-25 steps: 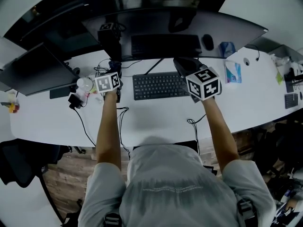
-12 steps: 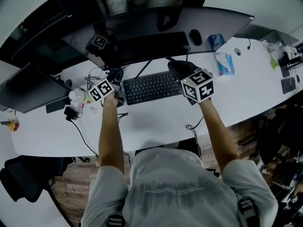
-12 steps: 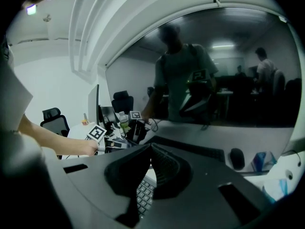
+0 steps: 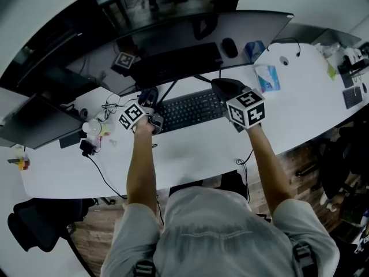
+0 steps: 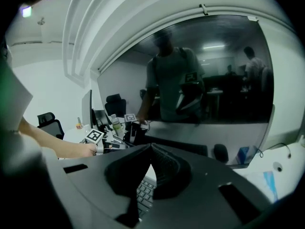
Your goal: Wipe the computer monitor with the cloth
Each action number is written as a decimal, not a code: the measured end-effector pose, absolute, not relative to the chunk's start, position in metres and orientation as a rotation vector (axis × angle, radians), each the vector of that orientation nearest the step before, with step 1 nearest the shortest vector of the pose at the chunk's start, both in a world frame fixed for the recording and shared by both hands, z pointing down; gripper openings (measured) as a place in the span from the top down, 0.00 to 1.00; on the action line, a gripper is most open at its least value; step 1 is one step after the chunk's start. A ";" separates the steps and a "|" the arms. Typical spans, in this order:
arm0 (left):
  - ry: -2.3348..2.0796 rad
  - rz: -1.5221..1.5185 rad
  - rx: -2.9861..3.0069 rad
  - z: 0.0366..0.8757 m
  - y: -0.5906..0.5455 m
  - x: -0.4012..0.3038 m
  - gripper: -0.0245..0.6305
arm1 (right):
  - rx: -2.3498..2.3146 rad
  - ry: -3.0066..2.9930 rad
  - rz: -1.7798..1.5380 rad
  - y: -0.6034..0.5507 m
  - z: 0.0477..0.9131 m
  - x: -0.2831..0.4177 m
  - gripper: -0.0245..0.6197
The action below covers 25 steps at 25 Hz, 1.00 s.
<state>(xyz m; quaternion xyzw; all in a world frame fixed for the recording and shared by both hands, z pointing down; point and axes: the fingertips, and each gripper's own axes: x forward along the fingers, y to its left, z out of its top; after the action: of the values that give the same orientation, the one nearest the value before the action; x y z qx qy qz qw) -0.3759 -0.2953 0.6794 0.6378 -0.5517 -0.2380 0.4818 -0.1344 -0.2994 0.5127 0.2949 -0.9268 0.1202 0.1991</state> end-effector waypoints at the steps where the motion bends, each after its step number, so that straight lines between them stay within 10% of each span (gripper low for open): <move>1: -1.347 -0.590 1.545 0.679 -0.297 -0.372 0.89 | 0.836 -2.592 0.341 -0.302 0.512 -0.128 0.96; 25: -1.196 -0.500 1.629 0.672 -0.369 -0.181 0.89 | 0.998 -2.523 0.421 -0.349 0.519 0.042 0.96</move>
<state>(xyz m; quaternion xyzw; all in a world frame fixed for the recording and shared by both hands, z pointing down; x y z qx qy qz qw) -0.1813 -0.3688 0.6721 0.6751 -0.4958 -0.2072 0.5054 0.0418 -0.3485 0.5189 0.3565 -0.9009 0.1502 0.1967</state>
